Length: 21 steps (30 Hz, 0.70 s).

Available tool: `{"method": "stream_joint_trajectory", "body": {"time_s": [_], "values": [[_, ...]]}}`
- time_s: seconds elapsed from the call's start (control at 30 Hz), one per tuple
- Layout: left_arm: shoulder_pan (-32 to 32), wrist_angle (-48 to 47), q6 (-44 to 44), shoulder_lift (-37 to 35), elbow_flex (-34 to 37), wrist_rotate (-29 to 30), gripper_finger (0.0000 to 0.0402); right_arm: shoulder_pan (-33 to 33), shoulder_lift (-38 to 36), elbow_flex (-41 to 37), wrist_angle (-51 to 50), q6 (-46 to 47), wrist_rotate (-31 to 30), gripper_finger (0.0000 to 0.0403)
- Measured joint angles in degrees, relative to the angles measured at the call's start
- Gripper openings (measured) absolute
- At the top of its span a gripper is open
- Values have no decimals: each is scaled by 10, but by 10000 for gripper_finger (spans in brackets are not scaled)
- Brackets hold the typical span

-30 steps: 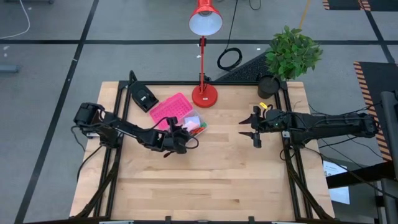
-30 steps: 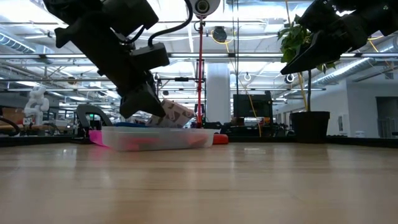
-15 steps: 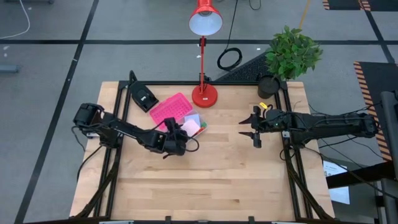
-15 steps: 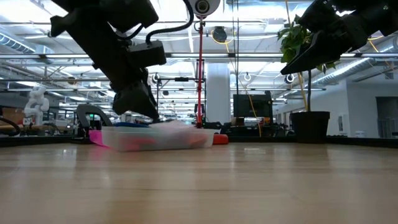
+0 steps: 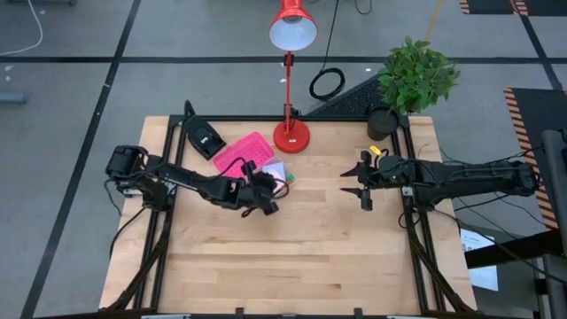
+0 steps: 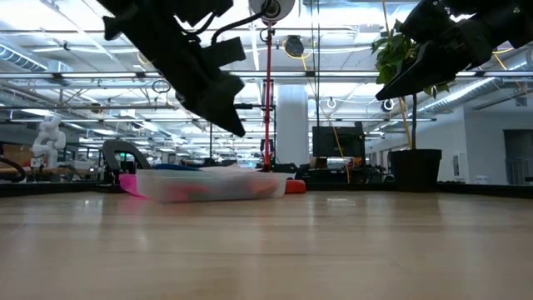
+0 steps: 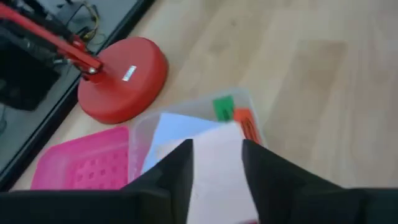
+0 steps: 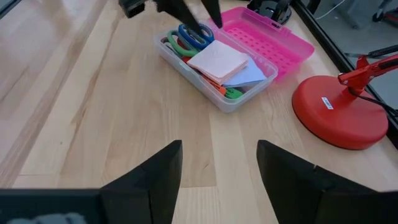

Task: Pack school essentials
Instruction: Return to Home Position

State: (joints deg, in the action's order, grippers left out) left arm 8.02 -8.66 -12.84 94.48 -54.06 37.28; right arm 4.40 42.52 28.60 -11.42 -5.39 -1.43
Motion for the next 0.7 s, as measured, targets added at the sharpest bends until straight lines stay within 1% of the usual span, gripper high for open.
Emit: {"method": "stream_joint_trajectory", "body": {"time_s": [0.07,0.17,0.27,0.43,0.5,0.57,0.6,0.7], "values": [[-8,11,-10,-5,0,-3,116,0,0,0,0,0,0,201],[-15,25,-15,-23,0,-26,79,0,0,0,0,0,0,201],[-15,15,-15,-47,1,-48,48,0,0,0,1,-4,0,201],[0,13,-27,-96,0,-47,7,0,0,0,5,-7,-2,201],[12,11,-27,-114,0,-46,4,0,0,0,4,-11,-3,200],[23,19,-23,-129,1,-42,10,0,0,0,5,-13,-8,196],[30,26,-21,-135,-1,-39,14,0,0,0,7,-13,-16,192],[55,-2,-13,-167,1,-16,20,0,0,0,32,-1,-14,165]]}}
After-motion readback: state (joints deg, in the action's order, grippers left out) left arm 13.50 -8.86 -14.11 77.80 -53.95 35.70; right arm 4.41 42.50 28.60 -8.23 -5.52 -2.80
